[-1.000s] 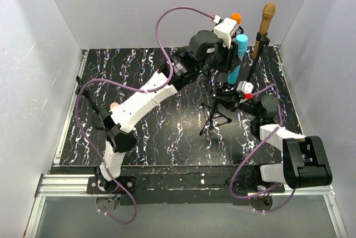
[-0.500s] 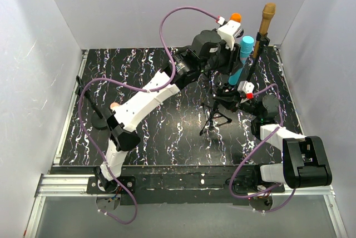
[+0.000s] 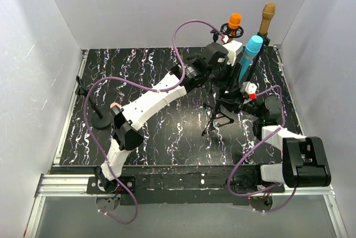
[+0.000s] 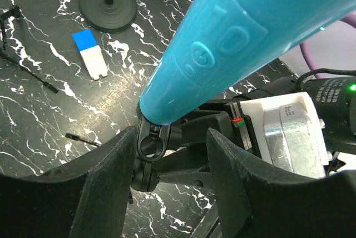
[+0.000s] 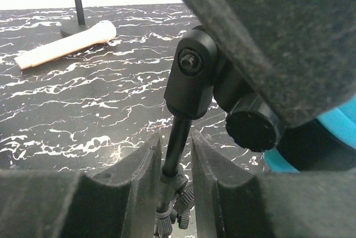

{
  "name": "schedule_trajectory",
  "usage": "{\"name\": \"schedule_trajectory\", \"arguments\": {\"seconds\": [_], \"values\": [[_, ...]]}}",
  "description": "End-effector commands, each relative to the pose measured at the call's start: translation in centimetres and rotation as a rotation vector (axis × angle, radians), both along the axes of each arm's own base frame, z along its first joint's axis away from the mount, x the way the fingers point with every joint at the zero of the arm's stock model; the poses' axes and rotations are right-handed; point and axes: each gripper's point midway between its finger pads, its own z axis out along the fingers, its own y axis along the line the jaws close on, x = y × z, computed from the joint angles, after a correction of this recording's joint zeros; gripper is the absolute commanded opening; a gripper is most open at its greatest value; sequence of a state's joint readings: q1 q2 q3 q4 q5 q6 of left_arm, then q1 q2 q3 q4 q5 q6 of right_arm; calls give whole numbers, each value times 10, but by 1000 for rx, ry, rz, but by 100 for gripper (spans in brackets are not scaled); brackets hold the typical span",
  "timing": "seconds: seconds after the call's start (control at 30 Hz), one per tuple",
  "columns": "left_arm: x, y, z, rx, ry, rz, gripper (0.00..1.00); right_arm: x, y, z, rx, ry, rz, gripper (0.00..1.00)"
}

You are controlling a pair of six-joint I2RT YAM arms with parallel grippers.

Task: Attach the microphones to the stand

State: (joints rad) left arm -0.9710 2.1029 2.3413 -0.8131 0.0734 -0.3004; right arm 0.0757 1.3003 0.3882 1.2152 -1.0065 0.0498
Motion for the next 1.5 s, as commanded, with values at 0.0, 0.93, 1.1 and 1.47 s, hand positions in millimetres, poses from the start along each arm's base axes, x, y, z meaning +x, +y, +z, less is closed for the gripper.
{"name": "schedule_trajectory", "arguments": {"seconds": [0.0,0.93,1.1,1.47], "values": [[-18,9,9,5,35,-24,54,-2,-3,9,1,-58,-3,37],[-58,80,35,-164,-212,-64,91,-39,-42,10,-100,-39,148,66],[-74,103,12,-239,-330,-110,98,-59,-47,21,-88,80,196,65],[-50,102,-51,-196,-509,-146,98,-73,-65,34,-143,499,-141,66]]}}
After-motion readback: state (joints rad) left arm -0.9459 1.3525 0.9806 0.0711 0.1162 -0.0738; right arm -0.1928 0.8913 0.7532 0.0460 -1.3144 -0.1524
